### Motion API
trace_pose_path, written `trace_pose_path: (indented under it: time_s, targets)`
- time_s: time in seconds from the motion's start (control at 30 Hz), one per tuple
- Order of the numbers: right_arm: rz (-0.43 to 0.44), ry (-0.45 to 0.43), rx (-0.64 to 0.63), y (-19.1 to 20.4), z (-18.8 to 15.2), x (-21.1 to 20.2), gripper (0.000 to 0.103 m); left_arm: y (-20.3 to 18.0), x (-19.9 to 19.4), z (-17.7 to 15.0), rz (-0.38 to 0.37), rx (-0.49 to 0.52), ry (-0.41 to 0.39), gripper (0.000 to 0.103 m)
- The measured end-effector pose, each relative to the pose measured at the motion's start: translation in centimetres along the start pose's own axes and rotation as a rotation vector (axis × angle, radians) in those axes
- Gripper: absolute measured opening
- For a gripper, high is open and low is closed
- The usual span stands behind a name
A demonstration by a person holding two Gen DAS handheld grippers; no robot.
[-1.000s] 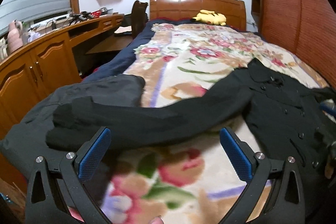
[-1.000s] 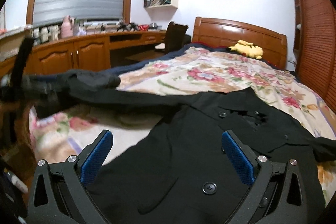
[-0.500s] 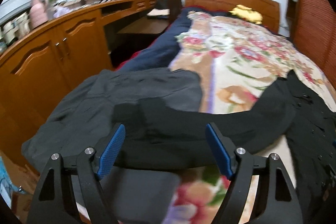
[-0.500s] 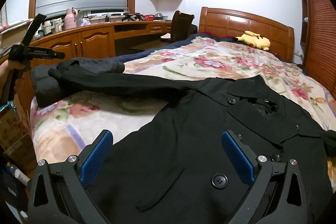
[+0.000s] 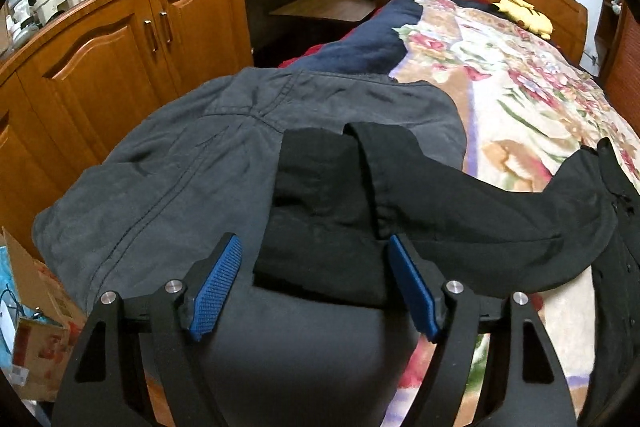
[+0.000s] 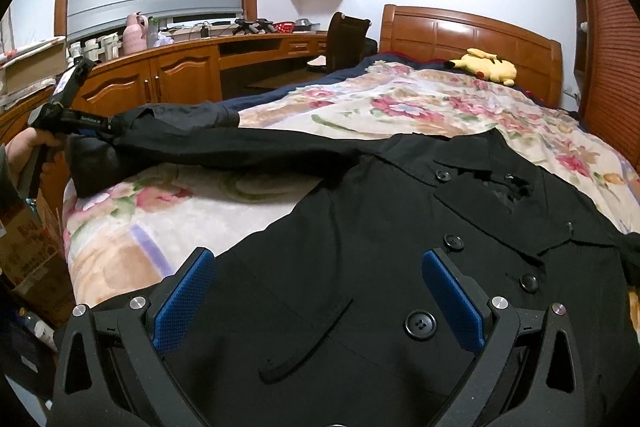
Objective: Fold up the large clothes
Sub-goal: 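Grasp the coat sleeve cuff with the left gripper and lift it, then carry the sleeve across the coat front with the left gripper and release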
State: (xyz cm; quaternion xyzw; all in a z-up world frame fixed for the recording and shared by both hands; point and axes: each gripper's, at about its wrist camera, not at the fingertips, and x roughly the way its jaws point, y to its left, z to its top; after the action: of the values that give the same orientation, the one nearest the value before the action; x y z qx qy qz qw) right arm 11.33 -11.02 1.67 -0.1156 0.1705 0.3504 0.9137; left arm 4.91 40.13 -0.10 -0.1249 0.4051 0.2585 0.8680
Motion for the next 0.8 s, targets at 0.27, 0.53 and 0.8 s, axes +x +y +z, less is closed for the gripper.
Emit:
trace_pose_path:
  time_s: [0.27, 0.53, 0.8]
  targets:
    - [0.019, 0.005, 0.031, -0.5, -0.1, -0.4, 0.103, -3.6, -2.3, 2.1, 0.028, 0.076, -0.031, 0.011]
    - [-0.003, -0.009, 0.06, -1.3, -0.5, -1.5, 0.103, -13.5, -9.8, 3.2, -0.078, 0.266, -0.201, 0.009]
    - [-0.061, -0.033, 0.097, -2.9, -1.4, -3.7, 0.103, -23.5, -15.1, 1.2, -0.261, 0.404, -0.282, 0.009]
